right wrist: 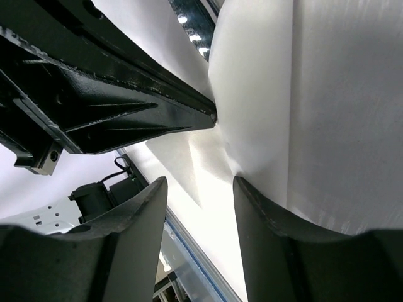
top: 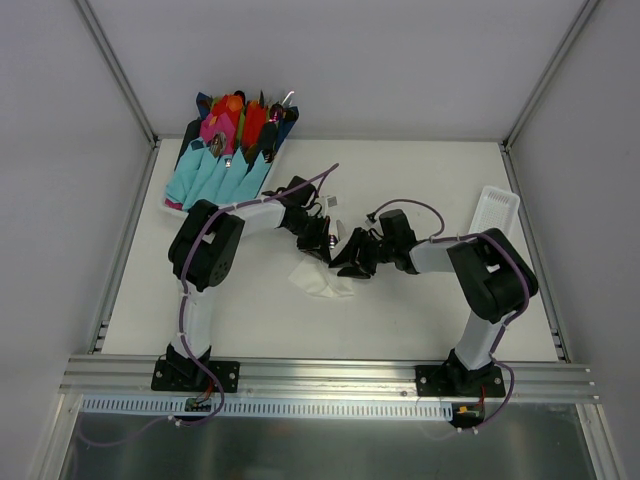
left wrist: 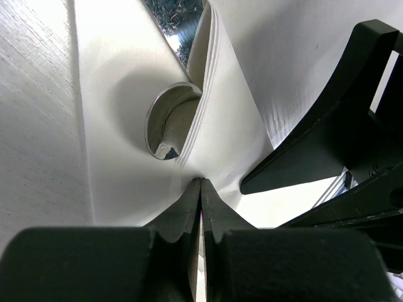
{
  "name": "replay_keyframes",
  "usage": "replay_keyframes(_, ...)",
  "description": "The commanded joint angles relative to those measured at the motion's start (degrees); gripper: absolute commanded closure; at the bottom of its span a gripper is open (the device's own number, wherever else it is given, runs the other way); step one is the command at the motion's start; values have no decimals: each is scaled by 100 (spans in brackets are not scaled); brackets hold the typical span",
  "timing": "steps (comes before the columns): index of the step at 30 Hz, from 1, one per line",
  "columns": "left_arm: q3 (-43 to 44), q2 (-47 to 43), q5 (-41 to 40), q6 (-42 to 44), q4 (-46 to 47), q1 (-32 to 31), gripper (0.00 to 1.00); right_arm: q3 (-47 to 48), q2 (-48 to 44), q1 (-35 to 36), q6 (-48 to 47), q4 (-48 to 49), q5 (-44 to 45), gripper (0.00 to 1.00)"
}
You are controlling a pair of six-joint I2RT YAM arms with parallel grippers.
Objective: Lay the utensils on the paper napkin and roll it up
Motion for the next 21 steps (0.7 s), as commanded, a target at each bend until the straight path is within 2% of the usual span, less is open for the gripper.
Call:
replay_keyframes(1, -102, -201, -175, 241, -187, 9, 100, 72, -37, 20, -279, -463, 236, 50)
replay_keyframes(5, -76, -105, -253, 276, -187, 9, 100, 90, -185, 29, -306, -472, 254, 56)
replay_keyframes(7, -84, -78, -280, 276, -187, 9, 100, 90, -309, 29, -341, -498, 315, 65)
replay_keyframes(8, -93, -52, -315, 276, -178, 9, 100, 134, -440, 29, -349, -533, 402, 74)
replay_keyframes(12, -146, -52, -350, 276, -187, 9, 100, 309, -713, 38, -472, -788, 640, 90)
replay_keyframes(21, -137, -43, -385, 268, -187, 1, 100, 872, -424, 55, -806, -1341, 922, 99)
